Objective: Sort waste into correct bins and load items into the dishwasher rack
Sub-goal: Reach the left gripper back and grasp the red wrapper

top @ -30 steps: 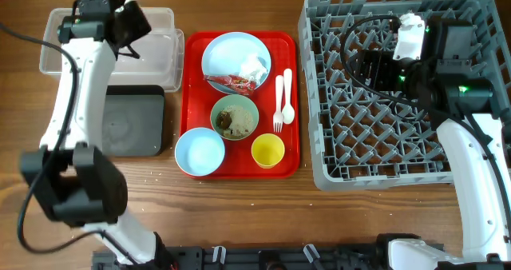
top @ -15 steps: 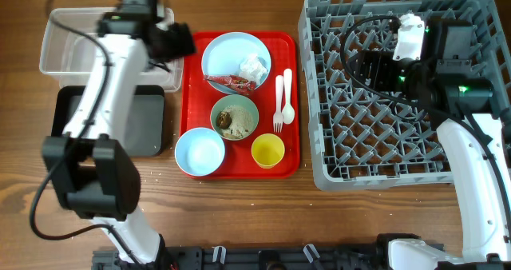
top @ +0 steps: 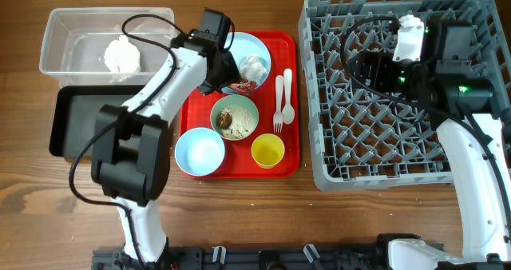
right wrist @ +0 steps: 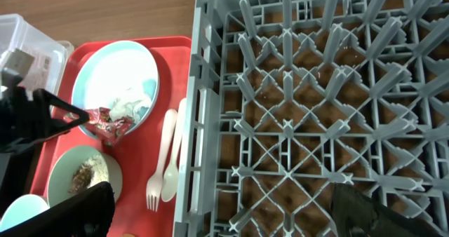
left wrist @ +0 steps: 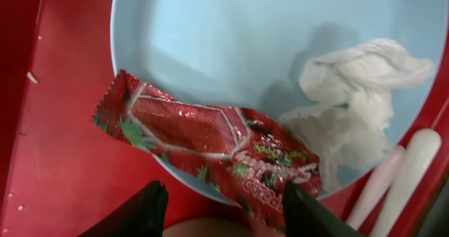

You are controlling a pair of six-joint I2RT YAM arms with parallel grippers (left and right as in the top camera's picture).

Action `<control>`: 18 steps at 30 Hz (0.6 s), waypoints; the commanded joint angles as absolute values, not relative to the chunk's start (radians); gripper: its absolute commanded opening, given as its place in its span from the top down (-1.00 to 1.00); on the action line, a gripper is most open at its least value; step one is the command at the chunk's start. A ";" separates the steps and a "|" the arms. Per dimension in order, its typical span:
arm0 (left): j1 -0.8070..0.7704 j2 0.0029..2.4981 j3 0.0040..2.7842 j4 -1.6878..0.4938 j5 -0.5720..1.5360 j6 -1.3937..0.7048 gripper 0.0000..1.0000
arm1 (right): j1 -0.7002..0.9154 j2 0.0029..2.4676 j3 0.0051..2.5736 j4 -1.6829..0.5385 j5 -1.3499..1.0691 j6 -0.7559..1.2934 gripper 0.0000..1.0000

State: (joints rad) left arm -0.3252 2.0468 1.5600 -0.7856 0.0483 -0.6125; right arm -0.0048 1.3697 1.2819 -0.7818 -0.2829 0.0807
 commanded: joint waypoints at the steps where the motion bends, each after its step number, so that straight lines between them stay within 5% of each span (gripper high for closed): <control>1: -0.324 2.075 1.555 -0.746 0.006 -0.637 0.00 | -0.007 1.372 1.303 -0.783 -0.270 0.078 -0.99; 18: -0.324 2.077 1.524 -0.716 -0.003 -0.637 0.11 | -0.007 1.372 1.303 -0.801 -0.270 0.078 -0.99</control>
State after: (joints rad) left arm -0.3252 2.0628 1.5558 -0.7246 0.0227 -0.6273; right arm -0.0048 1.3701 1.2819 -0.8009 -0.2829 0.0811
